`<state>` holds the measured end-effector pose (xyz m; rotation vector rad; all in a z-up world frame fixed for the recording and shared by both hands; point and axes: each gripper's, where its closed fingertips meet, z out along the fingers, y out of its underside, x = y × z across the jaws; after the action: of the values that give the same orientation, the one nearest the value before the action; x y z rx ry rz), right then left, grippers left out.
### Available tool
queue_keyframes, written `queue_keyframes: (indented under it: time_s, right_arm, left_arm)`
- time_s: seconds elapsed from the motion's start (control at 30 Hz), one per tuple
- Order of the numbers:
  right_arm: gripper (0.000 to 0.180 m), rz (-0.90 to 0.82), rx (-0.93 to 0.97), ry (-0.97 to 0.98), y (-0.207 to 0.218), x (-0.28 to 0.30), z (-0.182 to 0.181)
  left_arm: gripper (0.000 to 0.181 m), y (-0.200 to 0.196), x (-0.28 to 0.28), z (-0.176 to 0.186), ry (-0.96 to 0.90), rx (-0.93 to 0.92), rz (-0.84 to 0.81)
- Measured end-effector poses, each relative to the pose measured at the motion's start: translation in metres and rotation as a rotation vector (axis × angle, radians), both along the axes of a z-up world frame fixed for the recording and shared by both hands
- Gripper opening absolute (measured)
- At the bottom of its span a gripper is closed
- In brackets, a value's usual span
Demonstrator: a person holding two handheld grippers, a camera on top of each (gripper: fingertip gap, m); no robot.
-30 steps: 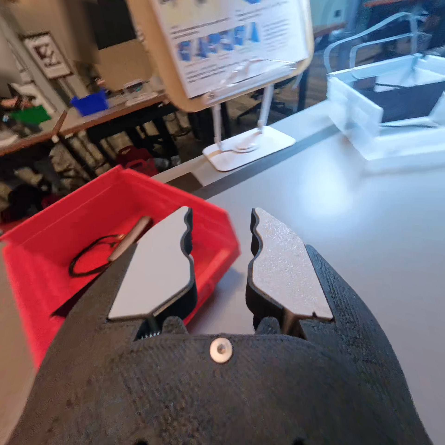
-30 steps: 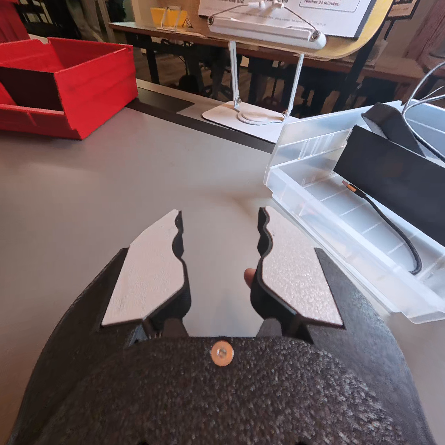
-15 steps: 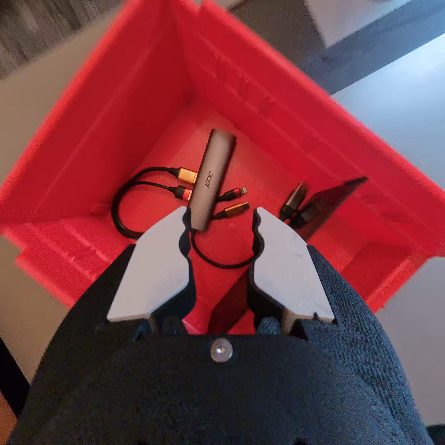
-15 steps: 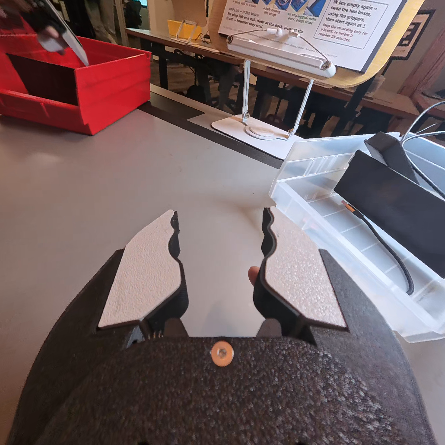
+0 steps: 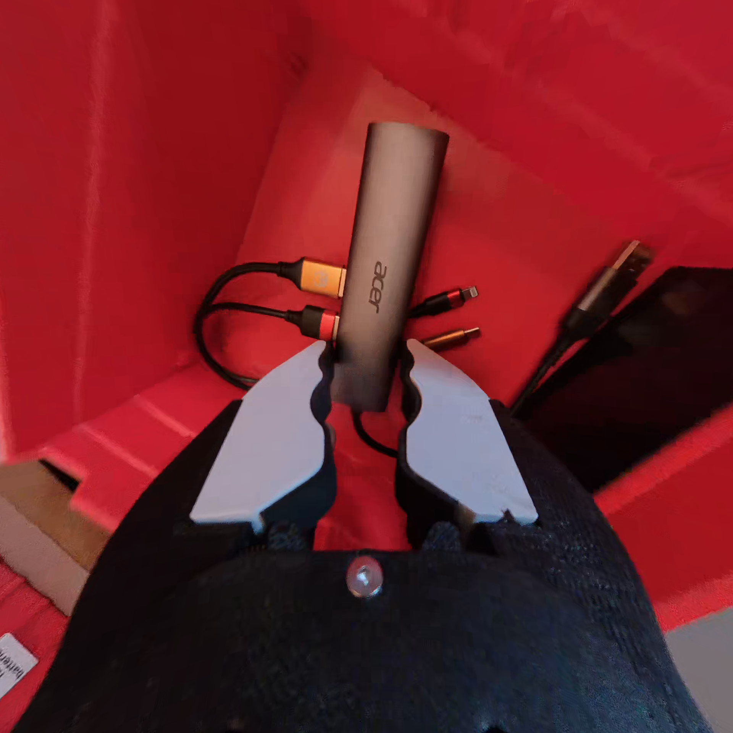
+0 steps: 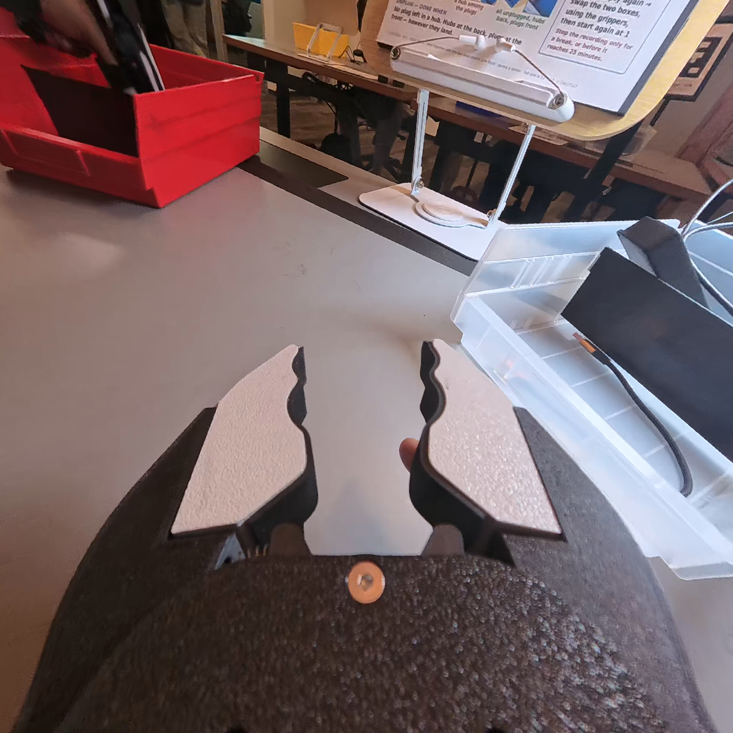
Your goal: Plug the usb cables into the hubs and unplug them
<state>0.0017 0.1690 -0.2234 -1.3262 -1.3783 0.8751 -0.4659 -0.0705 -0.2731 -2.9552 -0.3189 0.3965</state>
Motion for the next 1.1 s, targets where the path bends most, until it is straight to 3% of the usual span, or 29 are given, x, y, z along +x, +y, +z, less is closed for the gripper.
queue_keyframes:
  time_s: [0.03, 0.27, 0.33, 0.43, 0.6, 0.8, 0.93, 1.1]
  right_arm:
    - [0.055, 0.002, 0.006, 0.005, -0.001, 0.001, 0.001]
    - [0.053, 0.039, 0.038, 0.056, -0.012, 0.000, 0.012]
    - [0.051, 0.048, 0.056, 0.059, -0.016, -0.003, 0.013]
    - [0.051, 0.073, 0.088, 0.048, -0.025, -0.009, 0.009]
    - [0.050, 0.084, 0.170, 0.029, -0.033, -0.010, 0.005]
    - [0.047, 0.072, 0.164, 0.042, -0.029, -0.008, 0.006]
    - [0.047, 0.101, 0.164, 0.061, -0.034, -0.007, 0.009]
    - [0.047, 0.212, 0.109, 0.139, -0.051, -0.008, 0.029]
  left_arm:
    - [0.031, 0.002, 0.003, 0.014, 0.024, 0.044, -0.016]
    - [0.030, 0.013, 0.061, 0.146, 0.193, 0.447, -0.158]
    - [0.030, 0.014, 0.080, 0.171, 0.350, 0.499, -0.225]
    - [0.030, 0.020, 0.103, 0.192, 0.366, 0.604, -0.227]
    - [0.030, 0.020, 0.095, 0.212, 0.422, 0.657, -0.199]
    - [0.030, 0.007, 0.060, 0.285, 0.736, 0.857, -0.090]
    - [0.029, 0.017, 0.106, 0.319, 0.524, 1.144, -0.209]
    - [0.030, 0.040, 0.232, 0.297, 0.025, 1.313, -0.538]
